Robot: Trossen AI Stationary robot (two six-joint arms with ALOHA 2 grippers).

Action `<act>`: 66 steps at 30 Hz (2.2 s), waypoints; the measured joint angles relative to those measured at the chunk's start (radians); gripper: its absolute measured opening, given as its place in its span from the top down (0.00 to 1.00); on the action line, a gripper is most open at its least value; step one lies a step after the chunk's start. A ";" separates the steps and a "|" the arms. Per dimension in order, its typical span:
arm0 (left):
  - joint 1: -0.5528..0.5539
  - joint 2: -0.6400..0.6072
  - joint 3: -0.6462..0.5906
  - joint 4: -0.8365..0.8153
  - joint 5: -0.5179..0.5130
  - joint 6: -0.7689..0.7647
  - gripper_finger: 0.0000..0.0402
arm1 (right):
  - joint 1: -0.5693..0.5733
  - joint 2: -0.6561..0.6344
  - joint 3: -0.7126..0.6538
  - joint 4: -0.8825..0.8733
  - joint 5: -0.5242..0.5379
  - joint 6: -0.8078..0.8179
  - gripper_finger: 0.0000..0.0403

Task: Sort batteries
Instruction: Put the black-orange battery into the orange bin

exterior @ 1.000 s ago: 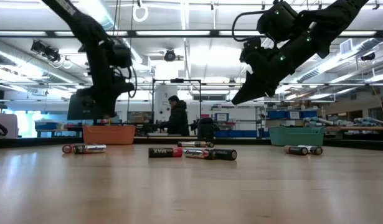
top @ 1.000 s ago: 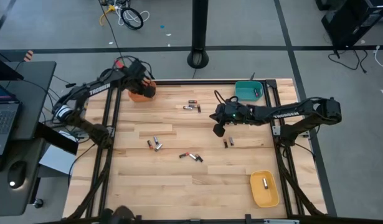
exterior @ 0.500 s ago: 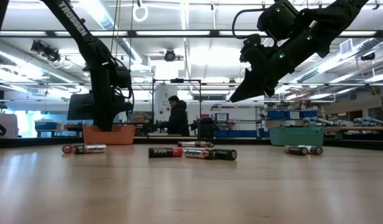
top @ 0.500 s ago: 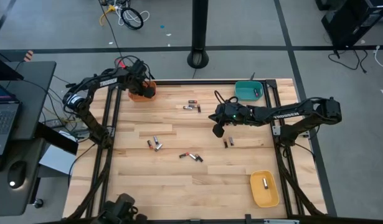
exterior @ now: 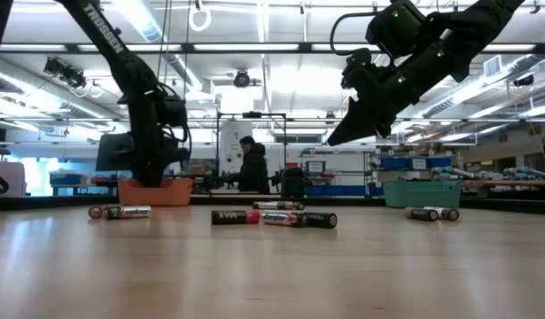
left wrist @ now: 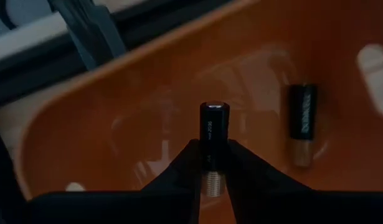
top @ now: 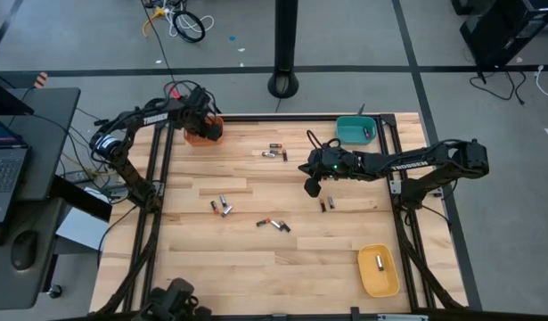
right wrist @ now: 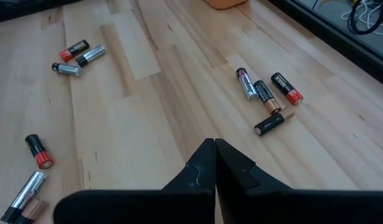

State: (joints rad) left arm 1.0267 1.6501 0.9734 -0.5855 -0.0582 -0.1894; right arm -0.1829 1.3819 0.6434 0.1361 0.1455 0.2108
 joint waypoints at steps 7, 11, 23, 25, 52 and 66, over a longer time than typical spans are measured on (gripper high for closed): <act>0.000 0.000 -0.049 0.022 0.002 -0.001 0.83 | 0.000 0.000 0.000 0.000 0.000 0.000 0.98; 0.000 0.000 -0.049 0.058 0.004 0.007 0.83 | 0.000 0.000 0.000 0.001 0.000 -0.001 0.98; -0.001 -0.002 -0.005 0.109 0.036 0.108 0.72 | -0.003 0.000 0.000 -0.001 -0.022 -0.028 0.89; -0.001 -0.002 -0.003 0.103 0.036 0.108 0.70 | -0.007 0.000 0.000 -0.001 -0.023 -0.032 0.85; -0.311 -0.494 -0.495 0.984 0.007 0.162 0.97 | -0.237 0.319 0.375 -0.139 -0.263 -0.342 0.94; -0.421 -0.504 -0.691 1.359 0.139 0.244 0.98 | -0.334 0.592 0.714 -0.475 -0.327 -0.523 0.72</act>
State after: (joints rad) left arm 0.6053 1.1461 0.2821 0.7733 0.0813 0.0549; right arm -0.5174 1.9737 1.3576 -0.3392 -0.1812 -0.3125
